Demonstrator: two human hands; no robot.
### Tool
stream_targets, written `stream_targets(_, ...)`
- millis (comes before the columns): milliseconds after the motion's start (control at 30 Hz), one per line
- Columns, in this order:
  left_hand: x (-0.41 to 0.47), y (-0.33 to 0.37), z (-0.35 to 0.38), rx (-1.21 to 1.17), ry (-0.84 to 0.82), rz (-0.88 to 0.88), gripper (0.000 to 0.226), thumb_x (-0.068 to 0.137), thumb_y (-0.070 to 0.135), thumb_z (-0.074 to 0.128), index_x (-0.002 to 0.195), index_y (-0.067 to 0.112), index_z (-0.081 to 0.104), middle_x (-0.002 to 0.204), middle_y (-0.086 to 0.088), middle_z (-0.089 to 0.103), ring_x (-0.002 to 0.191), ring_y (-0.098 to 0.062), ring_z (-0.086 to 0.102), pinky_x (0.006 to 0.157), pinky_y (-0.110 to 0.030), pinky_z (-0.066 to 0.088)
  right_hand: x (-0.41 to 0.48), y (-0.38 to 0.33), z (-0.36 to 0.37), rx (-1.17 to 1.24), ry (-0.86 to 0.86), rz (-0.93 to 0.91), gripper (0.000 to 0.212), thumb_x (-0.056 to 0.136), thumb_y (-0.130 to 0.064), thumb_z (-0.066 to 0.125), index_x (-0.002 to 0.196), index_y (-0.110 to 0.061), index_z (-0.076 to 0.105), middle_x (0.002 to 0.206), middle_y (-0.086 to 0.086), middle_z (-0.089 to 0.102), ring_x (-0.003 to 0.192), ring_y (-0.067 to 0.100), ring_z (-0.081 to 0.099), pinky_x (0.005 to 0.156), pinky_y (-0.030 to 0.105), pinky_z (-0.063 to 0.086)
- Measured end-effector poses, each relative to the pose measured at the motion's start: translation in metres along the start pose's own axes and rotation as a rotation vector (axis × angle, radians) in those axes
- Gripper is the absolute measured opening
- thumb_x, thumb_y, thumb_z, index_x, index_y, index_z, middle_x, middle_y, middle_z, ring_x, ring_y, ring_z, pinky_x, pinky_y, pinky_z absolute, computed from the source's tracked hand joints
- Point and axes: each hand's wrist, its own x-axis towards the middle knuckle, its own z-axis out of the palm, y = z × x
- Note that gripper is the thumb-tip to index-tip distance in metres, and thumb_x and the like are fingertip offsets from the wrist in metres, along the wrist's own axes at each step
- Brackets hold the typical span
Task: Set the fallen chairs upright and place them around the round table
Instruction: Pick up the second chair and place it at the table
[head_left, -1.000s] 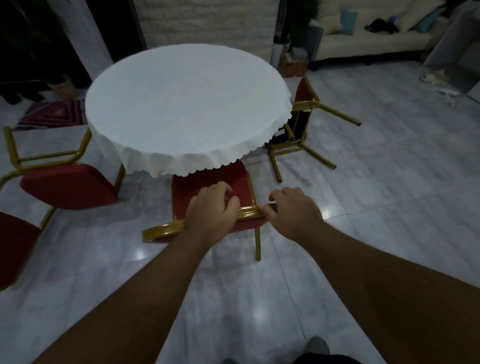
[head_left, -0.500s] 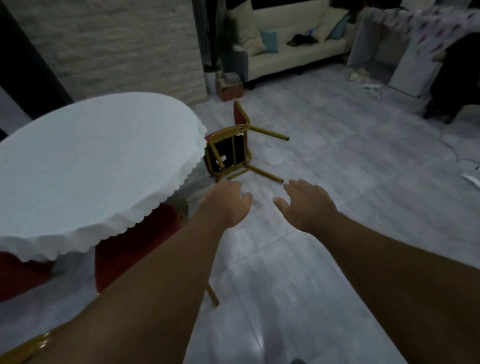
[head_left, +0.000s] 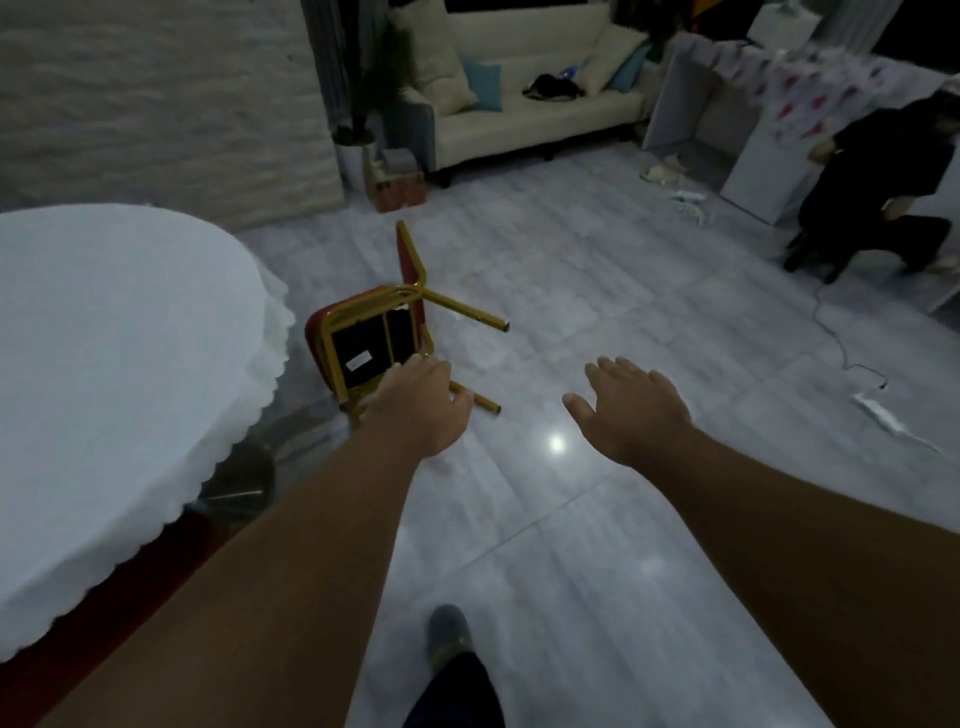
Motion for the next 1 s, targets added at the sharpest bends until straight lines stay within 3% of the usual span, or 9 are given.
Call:
stream_targets(133,0.103,0.008,-0.028,-0.042,-0.023,0.023,0.054,0.105,0.043,0.037,0.143,0.006,0.044,0.149,-0.014,0.046,0.14,-0.032,0.039,0.117,-0.043,0.027,0.084,0.022,-0.009,0.011,-0.038,0.064,0.069,0.101,-0.059,0.025,0.157,-0.017,0.023,0.166,0.004,0.02,0.154,0.021,0.014,0.125,0.047,0.012)
stream_targets(267,0.199,0.031,-0.04,-0.061,-0.075,0.056,0.061,0.106,0.045,0.036,0.151,0.006,0.036,0.157,-0.016,0.039,0.146,-0.032,0.033,0.121,-0.043,0.025,0.16,0.043,-0.012,0.046,-0.042,0.106,0.067,0.102,-0.057,0.025,0.157,-0.019,0.024,0.166,0.001,0.02,0.154,0.019,0.013,0.125,0.046,0.012)
stream_targets(467,0.323,0.082,-0.03,-0.084,-0.129,0.052,0.055,0.104,0.044,0.038,0.14,0.004,0.047,0.145,-0.017,0.05,0.137,-0.034,0.042,0.116,-0.043,0.032,0.261,0.115,-0.008,0.083,-0.093,0.17,0.066,0.103,-0.055,0.024,0.157,-0.018,0.023,0.167,0.001,0.018,0.155,0.018,0.011,0.125,0.044,0.011)
stream_targets(567,0.382,0.112,-0.022,-0.054,-0.14,0.034,0.084,0.09,0.06,0.01,0.139,0.005,0.05,0.146,-0.019,0.049,0.134,-0.037,0.042,0.115,-0.047,0.033,0.322,0.152,-0.01,0.091,-0.085,0.132,0.065,0.103,-0.054,0.025,0.157,-0.017,0.024,0.166,0.002,0.02,0.154,0.02,0.013,0.124,0.045,0.013)
stream_targets(600,0.398,0.122,-0.023,-0.07,-0.152,0.01,0.086,0.09,0.061,0.009,0.143,0.006,0.047,0.151,-0.018,0.045,0.138,-0.036,0.039,0.118,-0.046,0.029,0.343,0.164,-0.011,0.092,-0.087,0.113,0.065,0.103,-0.054,0.026,0.157,-0.017,0.024,0.166,0.003,0.02,0.154,0.02,0.013,0.124,0.045,0.013)
stream_targets(700,0.441,0.149,-0.026,-0.151,-0.169,-0.054,0.063,0.106,0.048,0.034,0.153,0.006,0.034,0.162,-0.014,0.033,0.15,-0.031,0.027,0.123,-0.042,0.02,0.407,0.198,-0.022,0.079,-0.092,0.031,0.065,0.103,-0.053,0.026,0.157,-0.017,0.023,0.166,0.003,0.02,0.154,0.02,0.014,0.124,0.045,0.013)
stream_targets(1000,0.603,0.155,-0.039,-0.249,-0.104,-0.204,0.063,0.106,0.044,0.036,0.156,0.006,0.027,0.165,-0.013,0.028,0.154,-0.03,0.019,0.125,-0.041,0.015,0.622,0.234,-0.05,-0.015,-0.136,-0.173,0.066,0.102,-0.054,0.024,0.157,-0.017,0.023,0.167,0.003,0.019,0.154,0.02,0.013,0.124,0.045,0.013)
